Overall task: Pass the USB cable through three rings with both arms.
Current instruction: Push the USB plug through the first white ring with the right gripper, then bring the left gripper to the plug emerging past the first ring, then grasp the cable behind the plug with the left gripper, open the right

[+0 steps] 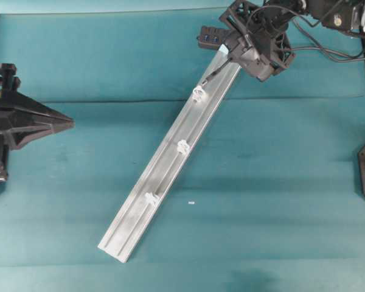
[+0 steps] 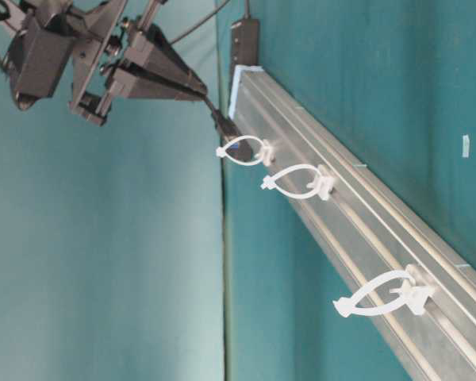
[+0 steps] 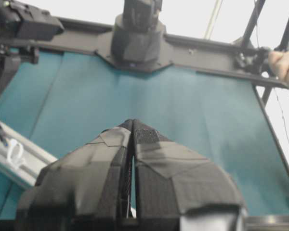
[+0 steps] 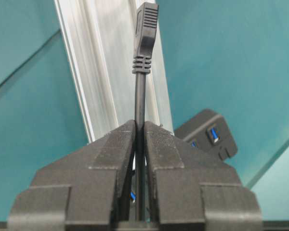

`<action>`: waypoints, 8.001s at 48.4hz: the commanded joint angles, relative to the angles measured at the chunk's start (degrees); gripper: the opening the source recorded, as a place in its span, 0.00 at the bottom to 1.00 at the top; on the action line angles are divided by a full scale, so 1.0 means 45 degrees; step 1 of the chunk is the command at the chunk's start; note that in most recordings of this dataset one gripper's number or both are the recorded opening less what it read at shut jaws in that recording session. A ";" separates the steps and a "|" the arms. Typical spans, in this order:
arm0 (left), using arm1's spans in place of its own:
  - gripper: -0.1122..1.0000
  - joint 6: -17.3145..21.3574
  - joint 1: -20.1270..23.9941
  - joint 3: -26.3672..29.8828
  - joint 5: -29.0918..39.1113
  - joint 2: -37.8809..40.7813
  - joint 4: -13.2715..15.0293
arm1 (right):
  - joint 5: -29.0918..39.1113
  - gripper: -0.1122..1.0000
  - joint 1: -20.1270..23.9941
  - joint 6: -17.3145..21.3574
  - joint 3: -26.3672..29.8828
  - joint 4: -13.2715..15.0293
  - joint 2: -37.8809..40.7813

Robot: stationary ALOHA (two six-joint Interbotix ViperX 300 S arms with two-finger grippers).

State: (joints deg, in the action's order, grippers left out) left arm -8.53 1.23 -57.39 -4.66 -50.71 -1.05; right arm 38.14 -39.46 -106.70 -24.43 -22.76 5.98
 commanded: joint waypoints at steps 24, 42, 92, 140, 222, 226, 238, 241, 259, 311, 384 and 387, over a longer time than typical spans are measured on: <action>0.09 -0.0020 0.0039 0.0215 -0.0117 0.0195 -0.0039 | 0.0176 0.19 0.0000 -0.0273 0.0059 -0.0723 0.0332; 0.09 -0.0020 0.0039 0.0156 -0.0039 0.0215 -0.0039 | 0.0137 0.19 0.0371 -0.0273 0.0020 -0.1191 0.0332; 0.09 -0.0098 0.0098 0.0293 -0.0273 0.1543 -0.0039 | -0.0586 0.19 0.1230 -0.0273 -0.0039 -0.1895 0.0566; 0.96 -0.2051 0.2656 0.2656 -0.1152 0.8555 -0.0039 | -0.0449 0.19 0.1387 -0.0234 0.0137 -0.2129 0.0684; 0.72 -0.2090 0.3086 0.5859 -0.2500 1.4336 -0.0039 | -0.0469 0.19 0.1641 -0.0117 0.0137 -0.2285 0.0703; 0.58 -0.2012 0.3086 0.6035 -0.2500 1.4414 -0.0039 | -0.0527 0.19 0.1621 -0.0117 0.0098 -0.2285 0.0703; 0.19 -0.1797 0.3066 0.5996 -0.1973 1.4414 -0.0039 | -0.0527 0.19 0.1621 -0.0117 0.0078 -0.2305 0.0703; 0.19 -0.1797 0.3066 0.5977 -0.1875 1.4414 -0.0039 | -0.0547 0.19 0.1621 -0.0117 0.0078 -0.2305 0.0703; 0.19 -0.1582 0.3086 0.5996 -0.1855 1.4434 -0.0039 | -0.0566 0.19 0.1621 -0.0078 0.0078 -0.2305 0.0703; 0.19 -0.1602 0.3066 0.5859 -0.1914 1.4336 -0.0039 | -0.2207 0.88 0.2031 0.2363 -0.0078 -0.2285 0.0313; 0.19 -0.3516 0.2168 0.5430 0.0117 1.2871 -0.0039 | -0.0547 0.82 0.3672 0.5176 0.0762 -0.0293 0.0547; 0.19 -0.3516 0.2188 0.5449 0.0117 1.2871 -0.0039 | -0.0508 0.82 0.3711 0.5195 0.0918 -0.0293 0.0625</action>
State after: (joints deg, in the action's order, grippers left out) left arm -24.52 11.25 -33.75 -3.87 8.44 -1.14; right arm 35.68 -23.38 -84.20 -21.62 -24.35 8.35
